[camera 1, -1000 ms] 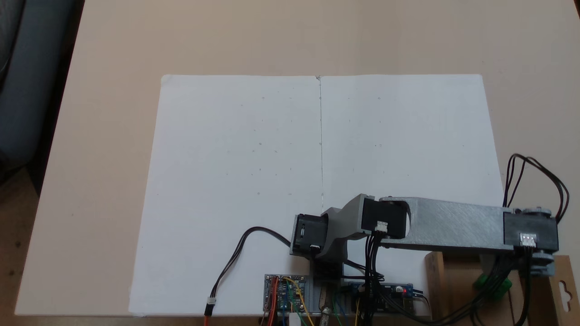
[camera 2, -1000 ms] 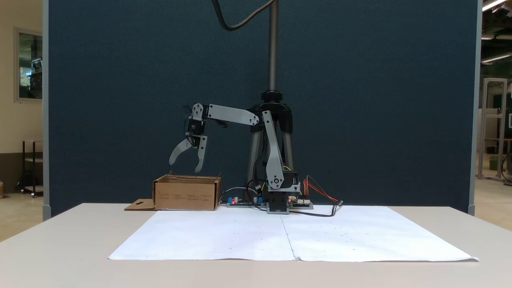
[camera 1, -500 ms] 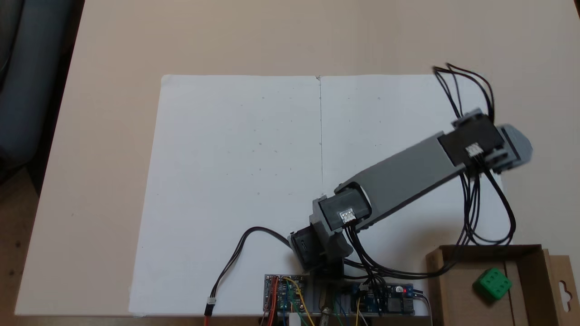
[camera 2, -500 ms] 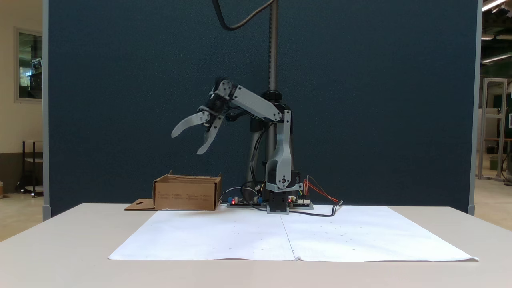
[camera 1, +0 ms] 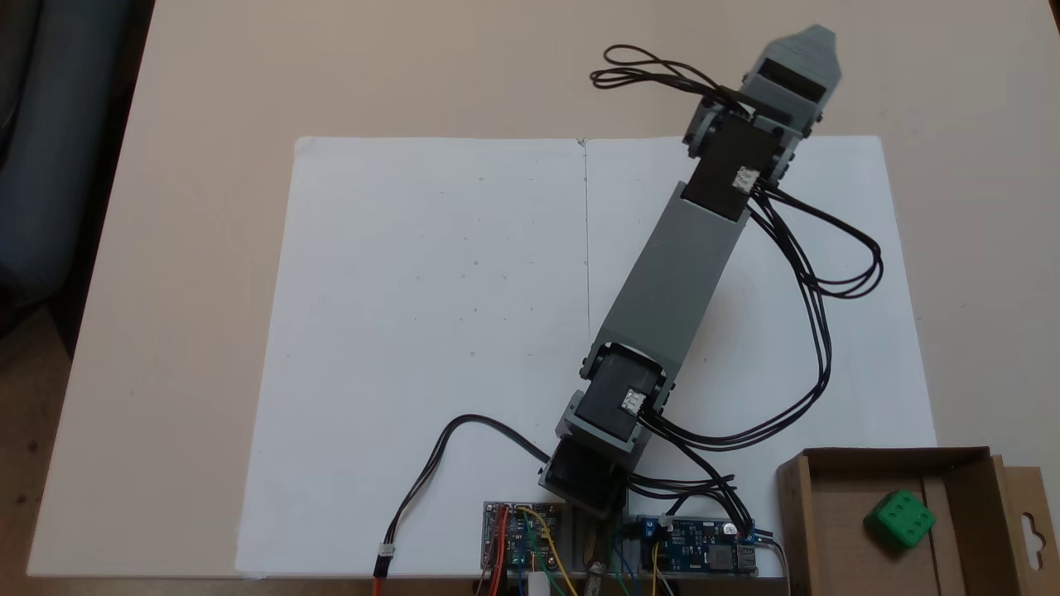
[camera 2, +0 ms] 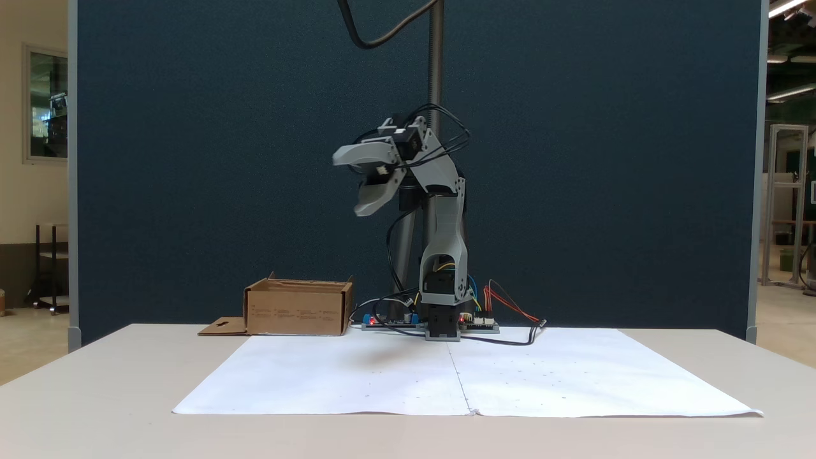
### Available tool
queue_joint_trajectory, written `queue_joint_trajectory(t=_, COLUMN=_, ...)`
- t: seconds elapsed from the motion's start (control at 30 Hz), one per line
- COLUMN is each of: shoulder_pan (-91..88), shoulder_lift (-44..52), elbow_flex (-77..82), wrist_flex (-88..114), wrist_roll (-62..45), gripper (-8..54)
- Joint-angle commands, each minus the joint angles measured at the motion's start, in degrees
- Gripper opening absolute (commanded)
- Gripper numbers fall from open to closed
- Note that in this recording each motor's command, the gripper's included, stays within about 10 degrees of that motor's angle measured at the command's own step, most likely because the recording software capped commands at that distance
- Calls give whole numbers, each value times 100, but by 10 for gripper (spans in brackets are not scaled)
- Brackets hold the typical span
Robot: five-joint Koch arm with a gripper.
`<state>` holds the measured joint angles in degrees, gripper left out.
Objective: Grasp a green dice and put it in the bin.
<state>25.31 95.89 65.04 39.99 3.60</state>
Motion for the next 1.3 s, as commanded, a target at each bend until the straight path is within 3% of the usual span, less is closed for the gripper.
queue_joint_trajectory(t=0.0, shoulder_pan=-352, shoulder_lift=501, elbow_flex=132, wrist_flex=-562, wrist_roll=18, gripper=433)
queue_joint_trajectory(t=0.53, shoulder_pan=-1547, shoulder_lift=2013, elbow_flex=3709, wrist_flex=-3892, wrist_roll=-703, gripper=472)
queue_joint_trajectory(t=0.8, shoulder_pan=-1635, shoulder_lift=2285, elbow_flex=5484, wrist_flex=-5377, wrist_roll=-800, gripper=471)
queue_joint_trajectory(t=1.27, shoulder_pan=-2057, shoulder_lift=3094, elbow_flex=6891, wrist_flex=-7820, wrist_roll=-870, gripper=467)
